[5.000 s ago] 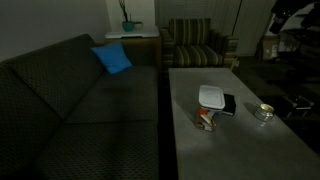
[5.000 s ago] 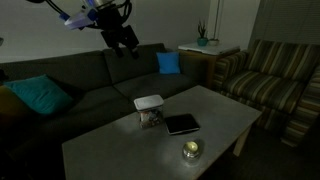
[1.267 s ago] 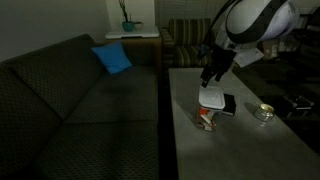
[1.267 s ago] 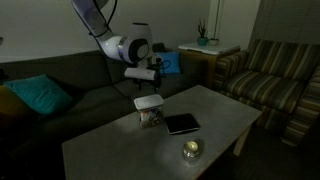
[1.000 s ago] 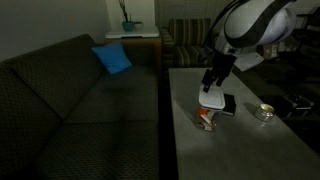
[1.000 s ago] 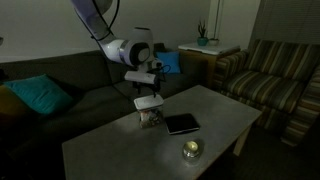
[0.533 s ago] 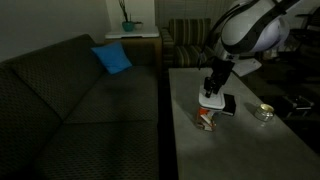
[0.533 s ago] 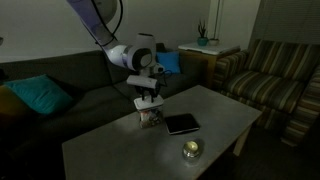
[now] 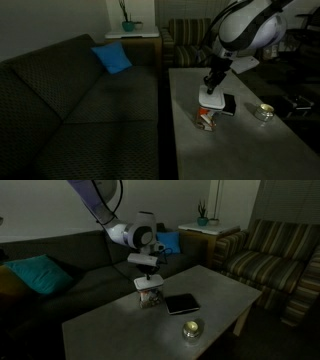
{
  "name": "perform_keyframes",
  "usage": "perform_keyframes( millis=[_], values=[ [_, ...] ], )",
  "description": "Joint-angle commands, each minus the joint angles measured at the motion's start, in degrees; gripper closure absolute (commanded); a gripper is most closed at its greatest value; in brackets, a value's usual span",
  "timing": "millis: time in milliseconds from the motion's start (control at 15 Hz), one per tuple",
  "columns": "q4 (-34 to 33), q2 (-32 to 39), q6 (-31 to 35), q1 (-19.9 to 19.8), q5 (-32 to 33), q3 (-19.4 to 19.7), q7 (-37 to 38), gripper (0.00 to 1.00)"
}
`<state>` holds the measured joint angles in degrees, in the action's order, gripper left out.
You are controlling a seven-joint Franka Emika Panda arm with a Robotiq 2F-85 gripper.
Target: Press the button on the white lid then put the lid on the table then put the blue wrapper on the table and put it back in the storage container
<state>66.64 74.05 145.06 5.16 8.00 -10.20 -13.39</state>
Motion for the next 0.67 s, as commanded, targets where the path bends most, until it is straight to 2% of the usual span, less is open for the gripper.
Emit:
perform_keyframes(
  millis=[0,600],
  values=[
    [-2.3,0.8,-3.2,1.0,-1.2,0.9,-0.5,1.00],
    [-8.7,5.3,-12.0,1.8,-1.6,2.5,0.8,1.00]
  ],
)
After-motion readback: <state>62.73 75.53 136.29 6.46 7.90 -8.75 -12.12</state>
